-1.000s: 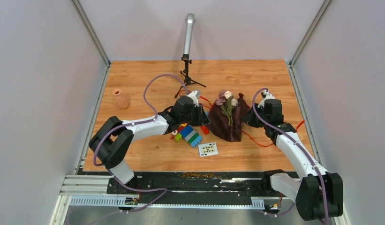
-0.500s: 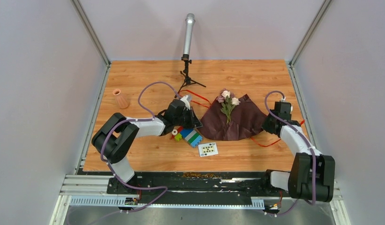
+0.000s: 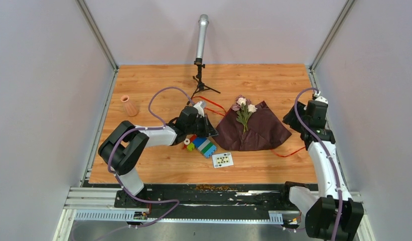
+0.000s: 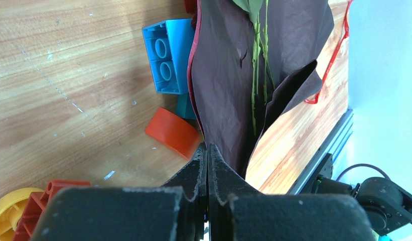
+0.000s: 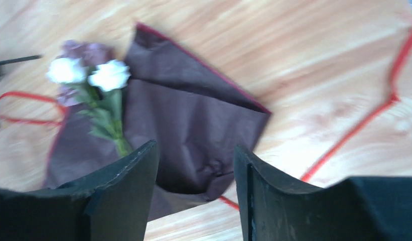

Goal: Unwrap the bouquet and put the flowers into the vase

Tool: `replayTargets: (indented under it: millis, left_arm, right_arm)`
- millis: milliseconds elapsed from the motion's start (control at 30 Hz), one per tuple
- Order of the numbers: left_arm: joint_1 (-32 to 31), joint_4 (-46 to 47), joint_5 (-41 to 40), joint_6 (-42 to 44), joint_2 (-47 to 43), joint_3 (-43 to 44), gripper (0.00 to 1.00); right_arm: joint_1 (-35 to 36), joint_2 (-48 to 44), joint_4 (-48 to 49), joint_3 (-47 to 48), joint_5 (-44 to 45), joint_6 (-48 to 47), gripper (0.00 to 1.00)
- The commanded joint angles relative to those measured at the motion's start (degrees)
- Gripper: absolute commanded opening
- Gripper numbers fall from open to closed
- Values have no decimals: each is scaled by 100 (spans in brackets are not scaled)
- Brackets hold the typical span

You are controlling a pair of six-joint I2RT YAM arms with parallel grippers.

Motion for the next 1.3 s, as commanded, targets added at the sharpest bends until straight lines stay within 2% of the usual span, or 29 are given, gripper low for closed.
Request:
replayTargets:
  millis: [0,100,267,533,667,767,1000,1167,1267]
  left_arm:
    - [-19,195,97,45,-44,97,0]
    - [-24,197,114,45,-24,109,0]
    - [-20,224,108,42,-7,100,0]
    - [-19,332,89,7,19,89,0]
    - [-24,345,52,1,36,93,0]
    - [-19,366,73,-12,46,91,0]
    - [-24,454,51,-95,3,39,0]
    - [-19,446,-19,-113,-33,13,0]
    - [-22,444,-45,-126,-43,3,0]
  right_arm:
    - [118,175,179,40,-1537,-128,54]
    - [144,620,516,-77,-2321,-206,50]
    - [199,1550,1470,0,-4119,-110,50]
    - [542,3083,1697,749,-4297,-124,49]
    - [750,3755,1525,998,-4801,-354,44]
    - [1047,3678,1292,899,-4863,-484,41]
    - [1158,2920,554,341,-4973,-529,34]
    - [1418,2281,304,-356,-4789,-232,29]
    - [1560,1870,53,-610,-4336,-43,27]
